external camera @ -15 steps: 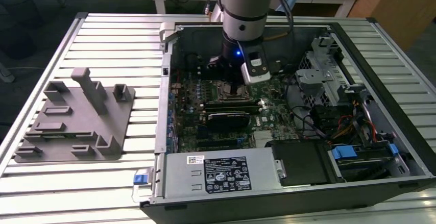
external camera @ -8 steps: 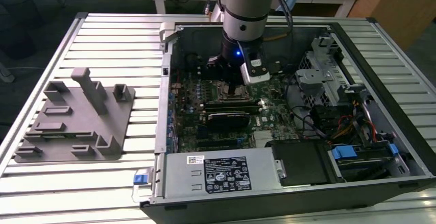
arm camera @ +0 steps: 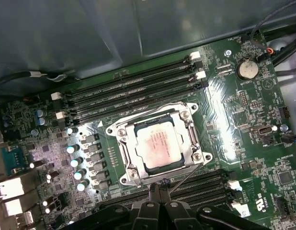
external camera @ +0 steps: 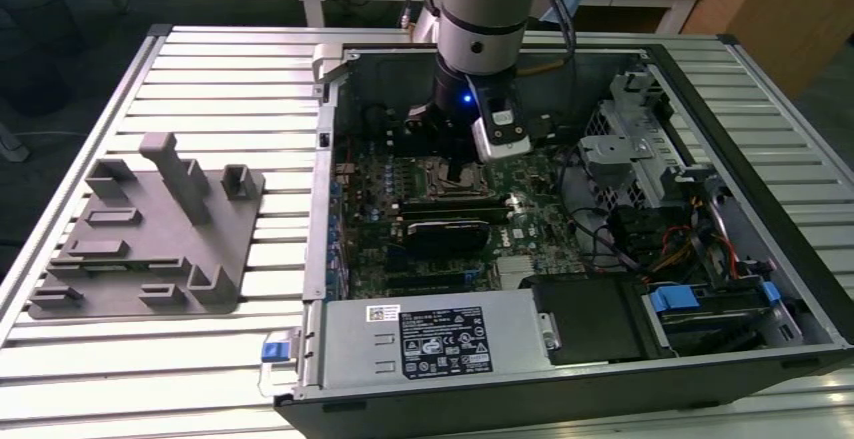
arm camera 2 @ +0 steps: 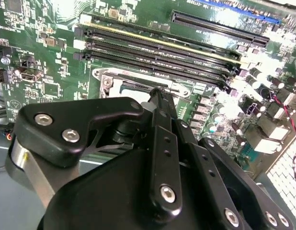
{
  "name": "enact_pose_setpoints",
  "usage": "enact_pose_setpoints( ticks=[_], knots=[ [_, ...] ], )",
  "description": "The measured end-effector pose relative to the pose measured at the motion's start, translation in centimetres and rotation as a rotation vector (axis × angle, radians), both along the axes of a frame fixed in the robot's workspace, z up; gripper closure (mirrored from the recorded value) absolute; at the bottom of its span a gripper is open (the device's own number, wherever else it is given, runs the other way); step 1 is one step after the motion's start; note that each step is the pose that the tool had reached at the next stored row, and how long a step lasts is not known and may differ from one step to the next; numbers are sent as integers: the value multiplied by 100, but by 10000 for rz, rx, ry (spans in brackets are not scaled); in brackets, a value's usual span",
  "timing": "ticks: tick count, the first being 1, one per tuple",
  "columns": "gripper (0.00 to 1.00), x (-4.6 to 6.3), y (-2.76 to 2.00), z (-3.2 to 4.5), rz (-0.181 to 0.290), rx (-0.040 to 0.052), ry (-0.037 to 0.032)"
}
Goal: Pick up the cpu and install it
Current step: 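Install the second cpu locking lever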
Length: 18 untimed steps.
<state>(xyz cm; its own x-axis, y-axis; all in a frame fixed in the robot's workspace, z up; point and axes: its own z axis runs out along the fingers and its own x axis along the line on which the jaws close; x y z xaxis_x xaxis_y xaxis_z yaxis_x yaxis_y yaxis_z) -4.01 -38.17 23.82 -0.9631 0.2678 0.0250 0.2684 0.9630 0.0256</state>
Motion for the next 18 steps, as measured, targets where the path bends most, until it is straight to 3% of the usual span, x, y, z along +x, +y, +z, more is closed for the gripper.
enact_pose_setpoints(
  ticks=[12,18],
  knots=[
    [89,12,-77,1,174,-3,1],
    [89,11,-90,-29,1238,-4,2]
  ],
)
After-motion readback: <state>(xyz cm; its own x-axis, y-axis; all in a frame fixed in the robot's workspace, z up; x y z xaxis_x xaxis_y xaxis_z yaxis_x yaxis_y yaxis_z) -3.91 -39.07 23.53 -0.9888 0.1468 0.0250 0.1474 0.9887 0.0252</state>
